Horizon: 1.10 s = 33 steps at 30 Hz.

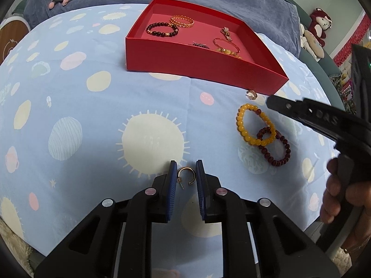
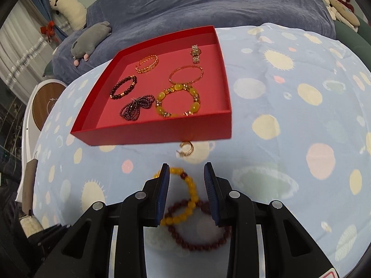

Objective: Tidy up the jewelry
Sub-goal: 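Lower the left tool onto the gold hoop earring and close on it, then carry the hoop earring into the red box and open the left tool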

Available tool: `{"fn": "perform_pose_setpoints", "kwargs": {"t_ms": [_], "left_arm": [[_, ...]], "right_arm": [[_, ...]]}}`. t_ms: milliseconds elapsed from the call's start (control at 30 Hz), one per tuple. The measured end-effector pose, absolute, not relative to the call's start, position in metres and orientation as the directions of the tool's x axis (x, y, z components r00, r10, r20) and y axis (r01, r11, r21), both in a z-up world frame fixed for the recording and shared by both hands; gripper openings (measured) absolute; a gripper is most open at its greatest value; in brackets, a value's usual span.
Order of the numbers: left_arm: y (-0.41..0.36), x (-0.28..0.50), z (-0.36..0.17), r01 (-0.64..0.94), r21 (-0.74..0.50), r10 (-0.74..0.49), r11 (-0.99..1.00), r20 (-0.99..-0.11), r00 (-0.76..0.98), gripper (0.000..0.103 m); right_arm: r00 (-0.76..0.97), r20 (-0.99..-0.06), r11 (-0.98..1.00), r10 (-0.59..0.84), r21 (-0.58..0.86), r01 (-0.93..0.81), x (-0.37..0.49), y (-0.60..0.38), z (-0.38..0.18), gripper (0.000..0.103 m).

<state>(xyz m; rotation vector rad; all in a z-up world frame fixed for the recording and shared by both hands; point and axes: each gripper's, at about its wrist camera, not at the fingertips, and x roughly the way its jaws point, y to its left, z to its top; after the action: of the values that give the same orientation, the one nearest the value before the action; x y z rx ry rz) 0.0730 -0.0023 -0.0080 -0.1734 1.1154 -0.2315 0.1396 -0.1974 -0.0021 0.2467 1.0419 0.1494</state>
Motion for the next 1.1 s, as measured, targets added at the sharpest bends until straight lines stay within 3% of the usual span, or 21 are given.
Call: {"fn": "perform_pose_setpoints", "kwargs": {"t_ms": [267,500,633,1100], "left_arm": [[-0.001,0.076,-0.008,0.086,-0.272,-0.282,0.959,-0.865,0.414,0.016],[-0.001,0.078,-0.008,0.083,-0.276,-0.286,0.957,-0.866,0.409,0.016],[0.000,0.080,-0.008,0.075,-0.280,-0.285,0.957,-0.869,0.405,0.016],[0.010,0.103,0.013,0.058,-0.278,-0.273,0.959,-0.845,0.459,0.016]], "right_arm": [[0.470,-0.854,0.970,0.221,0.241,-0.018,0.166,-0.186,-0.018,0.030],[0.482,-0.860,0.985,0.166,0.169,-0.038,0.170,-0.178,-0.021,0.018],[0.485,-0.861,0.988,0.154,0.145,-0.055,0.165,-0.178,-0.020,0.018],[0.506,-0.830,0.961,0.234,0.276,0.007,0.119,-0.199,0.002,0.018]]}}
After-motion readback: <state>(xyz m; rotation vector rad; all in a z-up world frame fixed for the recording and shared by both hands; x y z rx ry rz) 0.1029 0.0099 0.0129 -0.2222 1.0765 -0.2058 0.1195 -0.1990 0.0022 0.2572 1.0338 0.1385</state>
